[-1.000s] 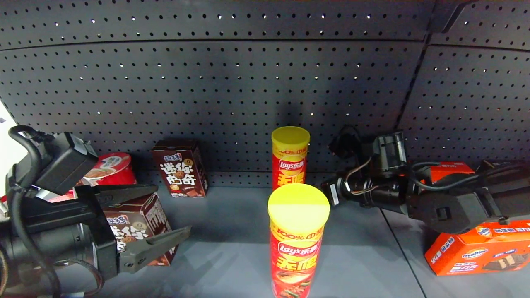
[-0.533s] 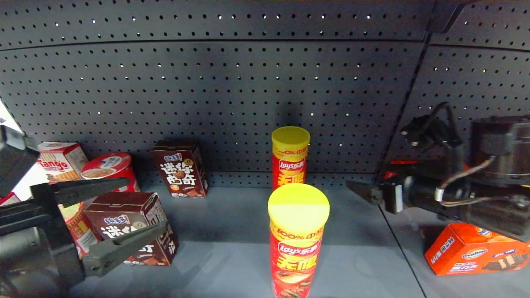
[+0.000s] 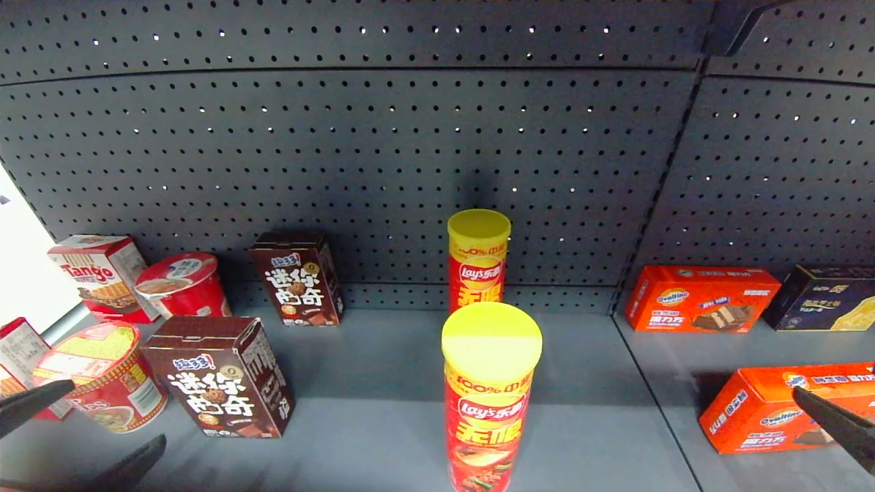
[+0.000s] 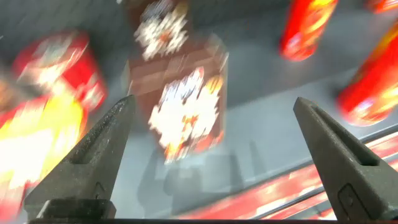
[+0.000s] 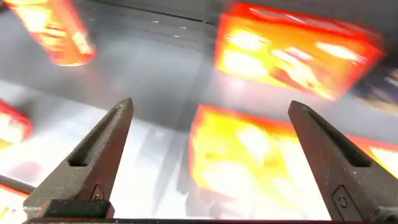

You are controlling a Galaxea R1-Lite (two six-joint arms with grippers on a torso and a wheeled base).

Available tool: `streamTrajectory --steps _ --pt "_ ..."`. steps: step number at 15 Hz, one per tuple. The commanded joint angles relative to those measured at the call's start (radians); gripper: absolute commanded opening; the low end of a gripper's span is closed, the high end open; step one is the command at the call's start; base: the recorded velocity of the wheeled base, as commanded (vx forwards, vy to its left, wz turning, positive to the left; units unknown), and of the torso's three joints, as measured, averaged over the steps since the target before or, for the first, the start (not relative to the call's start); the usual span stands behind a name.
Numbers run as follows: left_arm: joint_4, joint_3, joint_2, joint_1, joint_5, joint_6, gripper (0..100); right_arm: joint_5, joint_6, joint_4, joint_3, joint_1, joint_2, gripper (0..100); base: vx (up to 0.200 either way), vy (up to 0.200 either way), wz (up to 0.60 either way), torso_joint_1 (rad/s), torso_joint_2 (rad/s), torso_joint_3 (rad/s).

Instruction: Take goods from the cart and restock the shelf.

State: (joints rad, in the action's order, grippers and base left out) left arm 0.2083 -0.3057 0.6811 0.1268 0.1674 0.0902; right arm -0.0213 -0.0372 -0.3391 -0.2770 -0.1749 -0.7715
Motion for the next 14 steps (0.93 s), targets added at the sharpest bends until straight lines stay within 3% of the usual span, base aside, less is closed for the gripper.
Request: streamTrajectory --steps 1,3,8,9,12,14 --pt "-0.007 0.132 -0.192 -0.007 -0.097 0.002 100 0.012 0.000 0.008 0.079 0.110 0.167 100 0.000 0.000 0.00 0.000 0.00 0.000" --pt "-0.036 0.206 -0.316 -0.004 -0.184 0.000 100 0.007 -0.001 0.011 0.148 0.175 0.247 100 0.000 0.000 0.00 0.000 0.00 0.000" --pt "-0.254 0.234 -0.594 -0.007 -0.207 0.014 100 -0.022 -0.006 0.092 0.260 0.187 0.503 100 0.000 0.000 0.00 0.000 0.00 0.000" --pt "-0.227 0.240 -0.587 -0.007 -0.256 0.019 100 -0.023 -0.006 0.158 0.266 0.192 0.581 100 0.000 0.000 0.00 0.000 0.00 0.000" --pt "-0.142 0.306 -0.587 -0.007 -0.302 0.054 100 -0.034 0.014 0.373 0.234 0.178 0.767 100 0.000 0.000 0.00 0.000 0.00 0.000" --pt "-0.153 0.306 -0.587 -0.006 -0.298 0.039 100 -0.035 0.045 0.373 0.236 0.176 0.770 100 0.000 0.000 0.00 0.000 0.00 0.000"
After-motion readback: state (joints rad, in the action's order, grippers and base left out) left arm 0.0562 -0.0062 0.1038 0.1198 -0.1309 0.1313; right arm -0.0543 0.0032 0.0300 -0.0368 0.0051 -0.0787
